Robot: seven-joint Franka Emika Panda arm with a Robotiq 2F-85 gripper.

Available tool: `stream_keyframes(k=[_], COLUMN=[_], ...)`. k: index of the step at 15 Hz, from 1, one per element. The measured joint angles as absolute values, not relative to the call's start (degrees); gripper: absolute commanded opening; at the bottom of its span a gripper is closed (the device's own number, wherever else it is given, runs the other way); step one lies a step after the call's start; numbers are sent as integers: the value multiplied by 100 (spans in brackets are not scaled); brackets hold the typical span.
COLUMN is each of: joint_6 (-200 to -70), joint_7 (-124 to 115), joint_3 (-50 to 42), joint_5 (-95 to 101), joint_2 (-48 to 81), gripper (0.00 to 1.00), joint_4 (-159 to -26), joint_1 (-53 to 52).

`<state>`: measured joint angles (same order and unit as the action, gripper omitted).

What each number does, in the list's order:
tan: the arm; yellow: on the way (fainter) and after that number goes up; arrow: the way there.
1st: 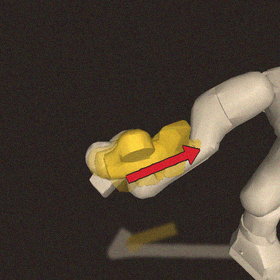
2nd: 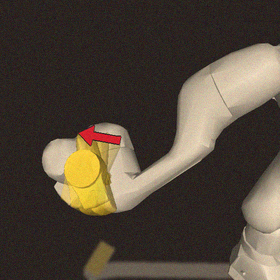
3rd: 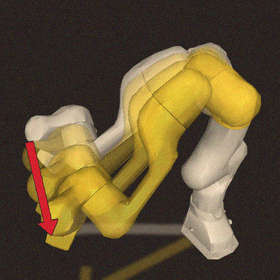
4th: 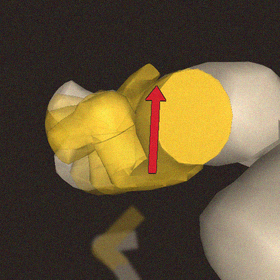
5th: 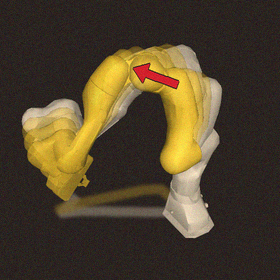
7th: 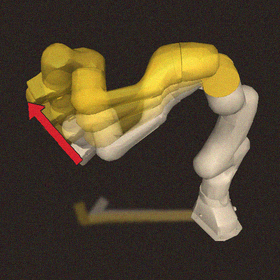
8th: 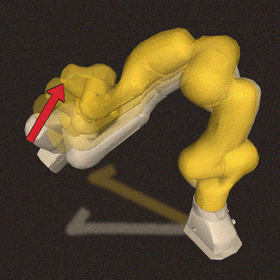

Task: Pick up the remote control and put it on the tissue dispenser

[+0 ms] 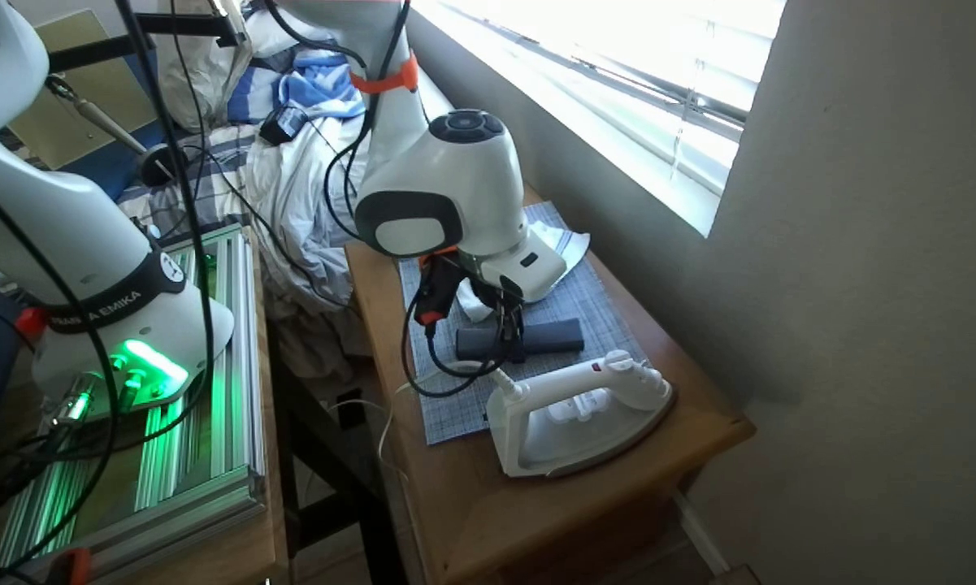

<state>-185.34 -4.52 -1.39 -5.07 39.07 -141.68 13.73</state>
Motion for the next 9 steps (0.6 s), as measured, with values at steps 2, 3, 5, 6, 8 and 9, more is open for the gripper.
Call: stream_keyframes(k=[2, 3, 5, 6, 8, 9], joint_6=[-18514, -18513, -18513, -18513, -18514, -18514], joint_7=[-452, -452, -452, -452, -452, -452], joint_3=[-147, -149, -150, -150, -150, -152], joint_5=[-508, -508, -508, -508, -508, -508], joint_2=[4030, 4069, 4125, 4146, 4145, 4130], gripper=[100, 70, 72, 66, 52, 45], joint_4=[-14052, -14014, -13958, -13939, -13917, -13917], joint_1=[1368, 1368, 1368, 1368, 1358, 1352])
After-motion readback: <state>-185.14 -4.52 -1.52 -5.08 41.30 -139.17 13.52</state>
